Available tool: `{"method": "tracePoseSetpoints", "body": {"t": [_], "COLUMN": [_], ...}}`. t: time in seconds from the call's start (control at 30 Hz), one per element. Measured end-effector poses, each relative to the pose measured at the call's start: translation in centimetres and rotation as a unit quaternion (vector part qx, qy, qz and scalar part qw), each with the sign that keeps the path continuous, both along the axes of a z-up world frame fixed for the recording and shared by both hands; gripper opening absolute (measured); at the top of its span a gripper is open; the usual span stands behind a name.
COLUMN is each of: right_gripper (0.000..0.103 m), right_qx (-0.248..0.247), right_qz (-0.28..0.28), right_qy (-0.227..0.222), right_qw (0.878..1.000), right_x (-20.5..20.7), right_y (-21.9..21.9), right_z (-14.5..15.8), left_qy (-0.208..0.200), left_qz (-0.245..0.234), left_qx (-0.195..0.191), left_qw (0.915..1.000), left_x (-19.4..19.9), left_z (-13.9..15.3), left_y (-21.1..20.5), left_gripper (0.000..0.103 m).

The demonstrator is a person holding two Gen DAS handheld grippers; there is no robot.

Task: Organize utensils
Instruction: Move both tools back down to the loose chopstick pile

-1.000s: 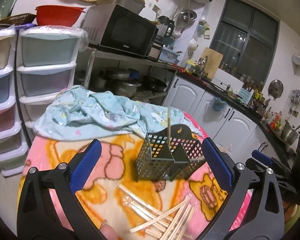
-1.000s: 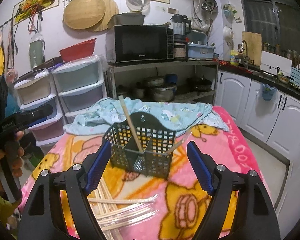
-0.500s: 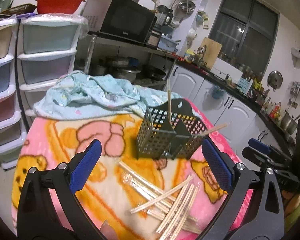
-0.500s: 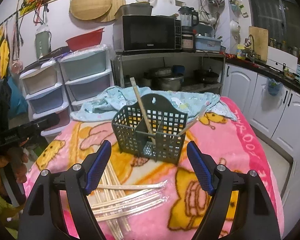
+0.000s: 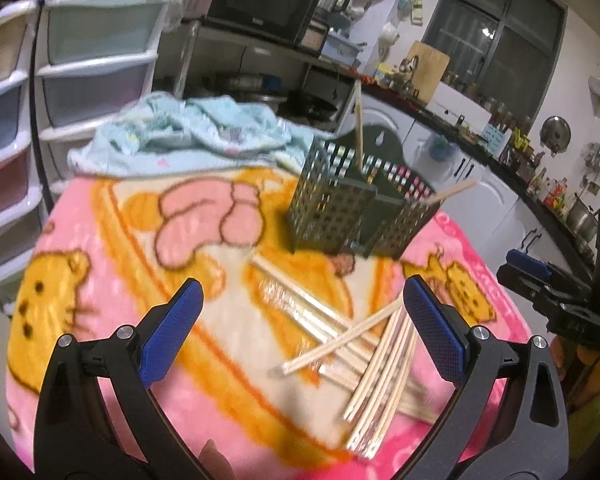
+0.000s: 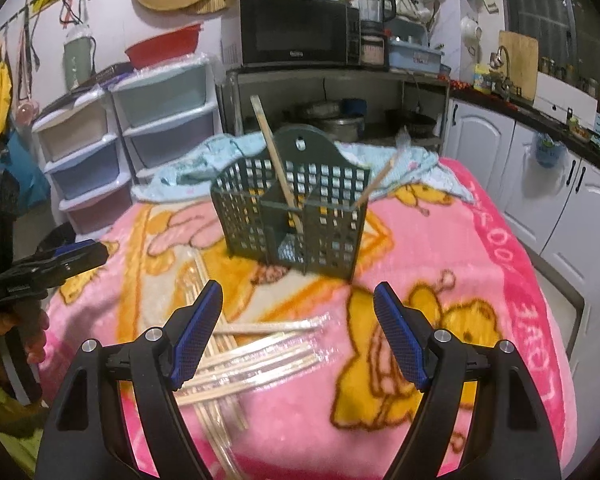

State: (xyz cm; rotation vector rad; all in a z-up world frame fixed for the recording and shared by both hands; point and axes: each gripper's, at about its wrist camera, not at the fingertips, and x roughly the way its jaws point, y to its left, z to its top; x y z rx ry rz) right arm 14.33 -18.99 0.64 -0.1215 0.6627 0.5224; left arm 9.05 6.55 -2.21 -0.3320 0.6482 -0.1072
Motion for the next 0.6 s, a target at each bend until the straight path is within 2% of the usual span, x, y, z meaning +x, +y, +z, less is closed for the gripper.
{"method": "tracePoseSetpoints", "body": {"t": [0.27, 0.6], "right_gripper": [0.075, 0.06], "right_qx": [-0.026, -0.047], "right_qz": [-0.011, 0.004], "right_qy": [0.048, 0.104], "right_qw": [0.998, 0.993], "right_x": [1.6, 3.5], "right_y": [-0.6, -0.5], "right_z": [-4.4, -8.3], "left_qy": [0.043, 0.085], "left_qz": [-0.023, -0.047], "left_qx": [-0.011, -0.044], "left_qw": [0.9987, 0.9943], "left_x": [0.1, 0.8], "left_z": [-3.3, -6.4], "left_y": [-0.2, -0.8], "left_gripper": [0.091, 0.074]}}
